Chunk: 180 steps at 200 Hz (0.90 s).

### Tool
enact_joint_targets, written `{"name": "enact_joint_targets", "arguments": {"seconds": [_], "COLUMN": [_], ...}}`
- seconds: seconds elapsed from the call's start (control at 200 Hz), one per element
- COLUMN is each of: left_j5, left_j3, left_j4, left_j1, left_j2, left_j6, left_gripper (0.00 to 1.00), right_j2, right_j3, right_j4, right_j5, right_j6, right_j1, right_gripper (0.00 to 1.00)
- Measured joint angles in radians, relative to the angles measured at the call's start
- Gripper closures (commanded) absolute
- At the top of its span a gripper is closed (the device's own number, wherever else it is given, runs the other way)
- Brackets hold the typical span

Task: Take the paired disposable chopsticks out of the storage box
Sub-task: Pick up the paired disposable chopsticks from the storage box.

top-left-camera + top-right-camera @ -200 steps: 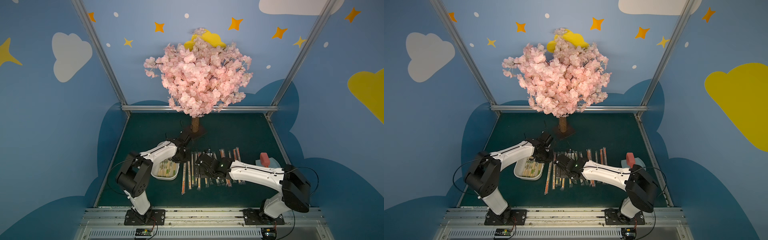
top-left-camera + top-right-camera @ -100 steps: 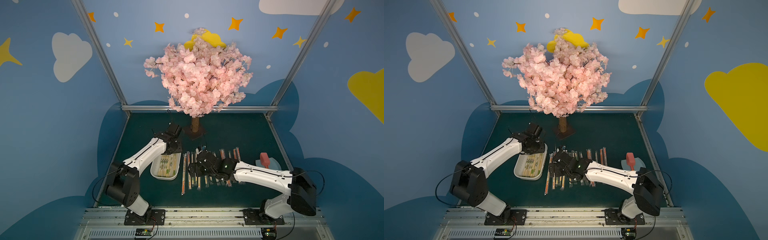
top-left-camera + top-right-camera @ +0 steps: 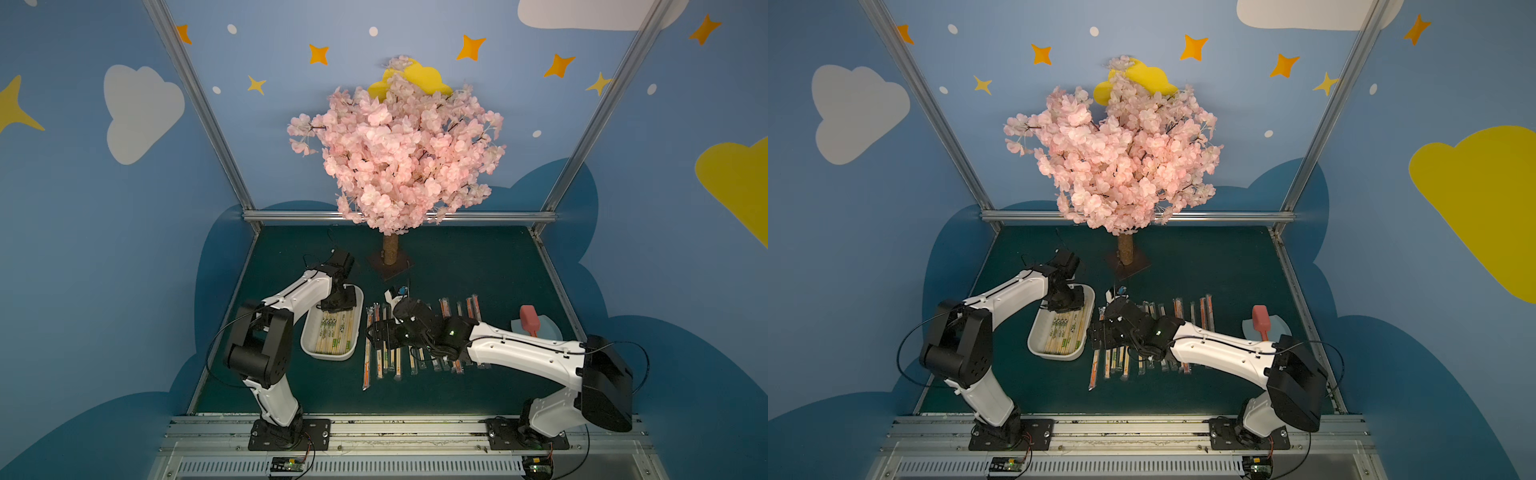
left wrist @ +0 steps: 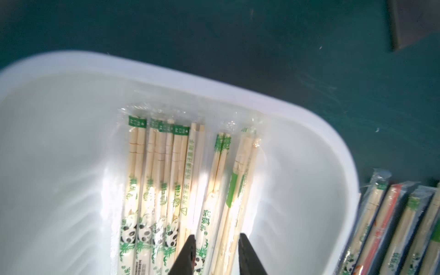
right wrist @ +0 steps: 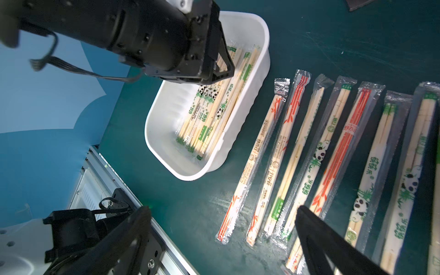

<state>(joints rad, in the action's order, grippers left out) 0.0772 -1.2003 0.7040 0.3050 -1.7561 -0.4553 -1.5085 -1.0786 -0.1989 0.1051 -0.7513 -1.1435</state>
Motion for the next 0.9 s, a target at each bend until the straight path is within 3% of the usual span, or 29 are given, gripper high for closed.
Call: {"name": "enact_joint_targets", "arguments": {"seconds": [0.385, 0.466, 0.901], "left_j5": [-0.015, -0.014, 0.049], "left_j3": [-0.014, -0.019, -0.048], "left_j4": [-0.017, -0.018, -0.013], "left_j1": [0.010, 0.012, 0.028], "left_j2": [-0.061, -0.076, -0.127], "left_j6": [0.006, 0.009, 0.021], "left_gripper": [0.71, 0.77, 0.86], "right_j2": [-0.014, -0.015, -0.015], "right_j3": [0.000, 0.000, 0.000], "right_j4": [0.002, 0.002, 0.002], "right_j5": [-0.019, -0.019, -0.019], "right_j6": [0.000, 0.000, -0.003], "right_j1": [0.000, 0.000, 0.000], "right_gripper": [0.02, 0.02, 0.02]}}
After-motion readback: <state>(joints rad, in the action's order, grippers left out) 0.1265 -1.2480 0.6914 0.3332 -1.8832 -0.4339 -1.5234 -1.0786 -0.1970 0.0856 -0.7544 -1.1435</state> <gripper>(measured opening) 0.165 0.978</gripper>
